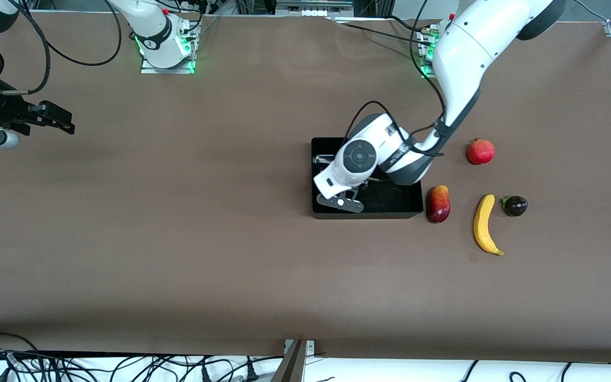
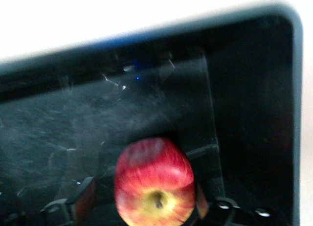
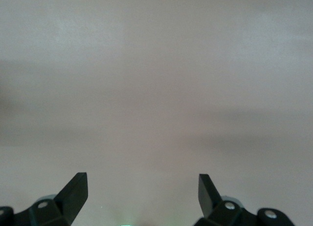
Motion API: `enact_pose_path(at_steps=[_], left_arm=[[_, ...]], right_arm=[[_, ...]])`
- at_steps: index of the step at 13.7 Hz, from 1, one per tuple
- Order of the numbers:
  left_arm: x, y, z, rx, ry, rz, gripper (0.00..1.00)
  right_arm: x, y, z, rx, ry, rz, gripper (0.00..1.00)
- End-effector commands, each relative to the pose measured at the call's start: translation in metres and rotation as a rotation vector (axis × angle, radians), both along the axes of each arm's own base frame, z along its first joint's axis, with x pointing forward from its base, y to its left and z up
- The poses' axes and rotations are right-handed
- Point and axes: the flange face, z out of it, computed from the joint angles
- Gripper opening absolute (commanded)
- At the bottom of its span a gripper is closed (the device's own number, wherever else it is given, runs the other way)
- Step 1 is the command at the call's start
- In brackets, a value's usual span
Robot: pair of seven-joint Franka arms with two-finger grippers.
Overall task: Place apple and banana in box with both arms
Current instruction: 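Carry the apple into the box and open the left gripper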
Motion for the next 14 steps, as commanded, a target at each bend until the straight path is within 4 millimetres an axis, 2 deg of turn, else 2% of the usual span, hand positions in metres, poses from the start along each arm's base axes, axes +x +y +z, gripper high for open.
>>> enact_pose_path(at_steps=[1,6,7,8,11,14], left_arm=[[0.001,0.004,0.039,0.008,-0.001,0.000,1.00],[0.008,0.025,0.111,-0.012,-0.006,0.043,1.00],[0.016,0.041,0.122,-0.023,-0.003,0.047,1.00],[0.026,0.063,0.126,-0.025,-0.003,0.034,1.00],[0.061,0.145,0.133,-0.044,-0.007,-0.047,1.00],[0.080,0.213,0.126,-0.030,0.004,-0.016,1.00]], right_arm=[[0.002,0.000,0.000,-0.001,-0.006,-0.011,1.00],[0.001,-0.001,0.000,-0.001,-0.004,-0.013,1.00],[0.001,-0.001,0.000,-0.001,-0.004,-0.011,1.00],[0.001,-0.001,0.000,-0.001,-0.004,-0.013,1.00],[0.002,-0.001,-0.001,-0.001,-0.003,-0.013,1.00],[0.002,-0.002,-0.001,-0.002,-0.004,-0.012,1.00]])
